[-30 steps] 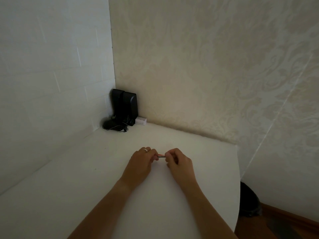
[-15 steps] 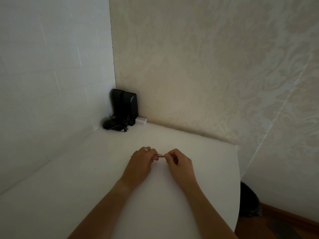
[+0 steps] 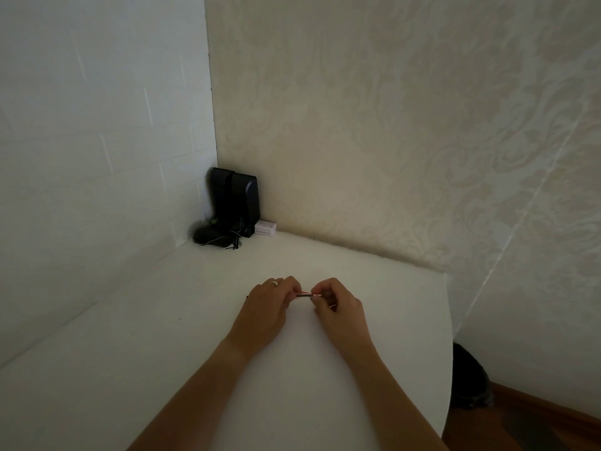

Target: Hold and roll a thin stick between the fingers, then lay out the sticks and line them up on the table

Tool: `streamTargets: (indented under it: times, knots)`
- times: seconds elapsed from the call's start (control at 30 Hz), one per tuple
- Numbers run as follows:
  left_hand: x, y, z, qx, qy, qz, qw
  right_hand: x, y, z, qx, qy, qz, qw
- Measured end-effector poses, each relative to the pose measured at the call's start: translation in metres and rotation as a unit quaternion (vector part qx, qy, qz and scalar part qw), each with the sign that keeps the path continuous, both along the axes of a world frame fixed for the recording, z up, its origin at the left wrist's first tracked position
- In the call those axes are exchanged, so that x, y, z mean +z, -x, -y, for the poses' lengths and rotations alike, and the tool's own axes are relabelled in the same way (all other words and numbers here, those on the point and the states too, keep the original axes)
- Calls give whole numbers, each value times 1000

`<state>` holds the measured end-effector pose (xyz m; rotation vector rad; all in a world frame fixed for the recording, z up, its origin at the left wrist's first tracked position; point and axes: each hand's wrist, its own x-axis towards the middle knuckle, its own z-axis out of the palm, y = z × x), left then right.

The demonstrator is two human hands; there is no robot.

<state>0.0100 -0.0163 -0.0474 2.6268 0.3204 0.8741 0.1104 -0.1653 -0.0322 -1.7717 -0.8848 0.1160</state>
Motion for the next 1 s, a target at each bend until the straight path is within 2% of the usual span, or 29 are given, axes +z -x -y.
streamTargets:
  times: [0.2, 0.4, 0.53, 0.6, 0.8, 0.93, 1.0]
  knots:
    - [1, 2, 1, 14, -2, 8, 1000, 2, 0, 3, -16, -36, -29, 999]
    - [-1, 1, 0, 48, 7, 5, 999, 3, -3, 7, -97, -61, -74, 991]
    - [-3, 0, -1, 60, 7, 2, 998, 9, -11, 10, -185, -65, -22, 980]
    - [-4, -1, -2, 60, 0, -3, 998, 15, -24, 7, -200, -26, 25, 979]
    - [-4, -2, -2, 56, 5, -10, 998, 15, -52, -12, -150, 142, 136, 969]
    - [-4, -2, -2, 49, 16, -8, 999, 8, -54, -15, -160, 200, 204, 945]
    - [-5, -2, -2, 48, 15, -7, 999, 5, -55, -17, -165, 214, 208, 940]
